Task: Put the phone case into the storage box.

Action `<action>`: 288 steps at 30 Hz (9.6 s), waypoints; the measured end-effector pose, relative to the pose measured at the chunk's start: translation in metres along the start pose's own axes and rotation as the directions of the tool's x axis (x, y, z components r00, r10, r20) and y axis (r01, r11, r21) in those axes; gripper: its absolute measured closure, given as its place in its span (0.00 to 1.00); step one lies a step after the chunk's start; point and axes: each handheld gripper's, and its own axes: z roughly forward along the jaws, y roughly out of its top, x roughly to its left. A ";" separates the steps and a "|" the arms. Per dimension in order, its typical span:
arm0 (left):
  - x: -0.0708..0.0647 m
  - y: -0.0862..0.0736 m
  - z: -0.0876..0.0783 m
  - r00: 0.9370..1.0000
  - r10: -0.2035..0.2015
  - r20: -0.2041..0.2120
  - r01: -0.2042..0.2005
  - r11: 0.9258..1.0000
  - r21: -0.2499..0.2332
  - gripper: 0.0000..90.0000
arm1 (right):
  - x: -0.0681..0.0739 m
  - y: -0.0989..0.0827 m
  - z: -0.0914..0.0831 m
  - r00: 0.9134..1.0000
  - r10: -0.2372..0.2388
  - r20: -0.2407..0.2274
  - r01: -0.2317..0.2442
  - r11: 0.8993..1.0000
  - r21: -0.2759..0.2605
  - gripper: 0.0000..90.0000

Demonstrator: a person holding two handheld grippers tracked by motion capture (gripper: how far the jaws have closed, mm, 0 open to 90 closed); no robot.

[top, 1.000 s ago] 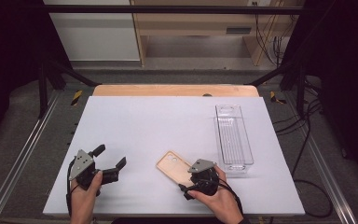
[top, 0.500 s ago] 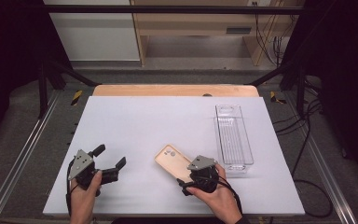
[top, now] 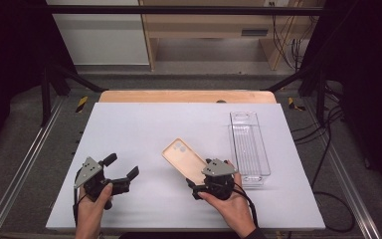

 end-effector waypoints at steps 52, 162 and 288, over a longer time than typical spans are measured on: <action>-0.030 0.071 0.096 0.939 -0.256 0.229 0.238 0.966 0.100 0.60 | -0.007 0.019 0.000 0.999 0.037 0.040 -0.026 0.969 -0.245 0.14; -0.069 0.073 0.045 0.999 0.001 0.044 0.001 0.999 -0.037 0.51 | -0.039 0.067 0.012 0.971 0.236 0.033 -0.234 0.970 -0.072 0.13; 0.017 -0.016 0.008 0.994 0.041 -0.102 -0.038 0.999 0.029 0.04 | -0.222 0.045 0.050 0.750 0.444 0.491 -0.378 0.896 -0.233 0.13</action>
